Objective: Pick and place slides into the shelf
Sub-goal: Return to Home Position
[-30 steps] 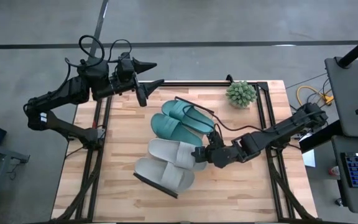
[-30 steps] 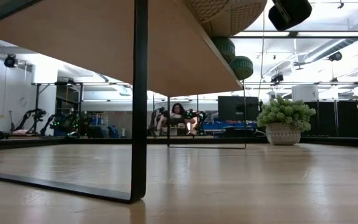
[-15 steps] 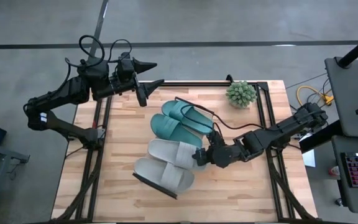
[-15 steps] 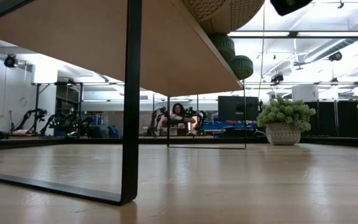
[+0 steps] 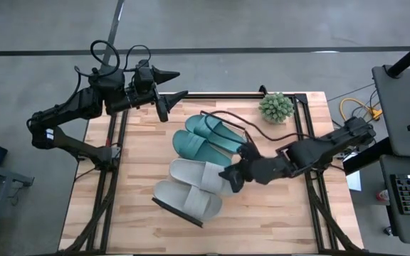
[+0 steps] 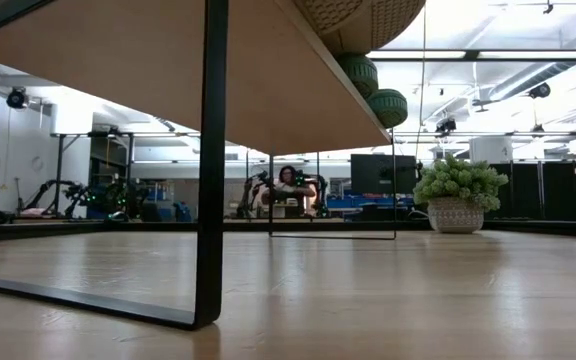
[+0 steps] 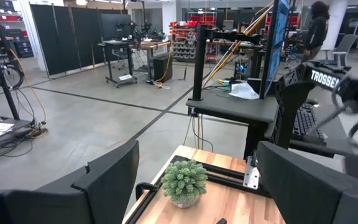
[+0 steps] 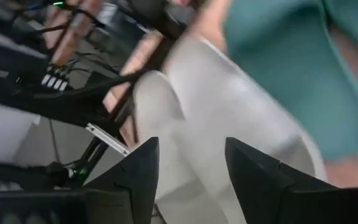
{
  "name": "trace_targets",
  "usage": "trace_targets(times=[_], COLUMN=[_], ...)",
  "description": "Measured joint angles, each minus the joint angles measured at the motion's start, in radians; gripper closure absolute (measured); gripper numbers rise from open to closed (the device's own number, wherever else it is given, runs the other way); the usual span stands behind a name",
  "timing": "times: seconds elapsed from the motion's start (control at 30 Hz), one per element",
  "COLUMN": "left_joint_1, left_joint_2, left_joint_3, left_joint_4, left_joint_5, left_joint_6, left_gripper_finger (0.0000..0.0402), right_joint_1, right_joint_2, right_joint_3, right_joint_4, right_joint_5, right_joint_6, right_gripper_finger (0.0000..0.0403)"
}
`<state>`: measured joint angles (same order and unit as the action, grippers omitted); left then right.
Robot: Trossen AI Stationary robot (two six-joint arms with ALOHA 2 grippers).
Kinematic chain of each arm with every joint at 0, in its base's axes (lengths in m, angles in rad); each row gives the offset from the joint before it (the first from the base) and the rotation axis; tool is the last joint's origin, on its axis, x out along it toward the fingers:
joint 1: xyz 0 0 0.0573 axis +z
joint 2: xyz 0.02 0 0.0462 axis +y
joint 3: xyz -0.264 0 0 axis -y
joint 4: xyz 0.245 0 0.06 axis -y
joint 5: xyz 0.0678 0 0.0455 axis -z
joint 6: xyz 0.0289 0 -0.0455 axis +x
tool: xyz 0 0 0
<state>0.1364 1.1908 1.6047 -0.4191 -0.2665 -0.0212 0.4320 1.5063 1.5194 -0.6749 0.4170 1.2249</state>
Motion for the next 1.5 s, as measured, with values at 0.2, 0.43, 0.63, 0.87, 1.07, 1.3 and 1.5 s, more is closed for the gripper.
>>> trace_targets(times=[0.2,0.43,0.63,0.87,1.07,1.3,1.5], left_joint_1=[0.000,0.001,-0.004,-0.026,-0.157,-0.306,-0.322], left_joint_2=[0.000,-0.004,-0.009,-0.059,-0.130,-0.189,-0.297], left_joint_3=[0.000,0.000,0.000,0.000,-0.006,-0.082,-0.203], left_joint_4=[0.000,0.004,0.018,0.009,-0.071,-0.166,-0.157], left_joint_5=[0.039,0.261,0.347,0.282,0.008,-0.214,-0.204], left_joint_6=[0.000,0.000,-0.024,0.029,0.151,0.187,0.185], left_gripper_finger=[0.0091,0.0122,0.0221,0.0363,0.0389,0.0400,0.0401], right_joint_1=[-0.005,-0.007,-0.013,-0.020,-0.021,-0.048,-0.071], right_joint_2=[-0.002,-0.011,-0.032,-0.095,-0.144,-0.195,-0.240], right_joint_3=[0.149,0.284,0.323,0.276,0.208,0.144,0.104], right_joint_4=[0.011,0.050,0.033,0.018,0.017,0.020,0.027], right_joint_5=[0.052,-0.027,-0.039,-0.039,-0.027,-0.023,-0.022], right_joint_6=[-0.471,-0.882,-1.042,-1.072,-1.049,-1.023,-1.015], right_gripper_finger=[0.0237,0.0301,0.0387,0.0394,0.0394,0.0394,0.0394])
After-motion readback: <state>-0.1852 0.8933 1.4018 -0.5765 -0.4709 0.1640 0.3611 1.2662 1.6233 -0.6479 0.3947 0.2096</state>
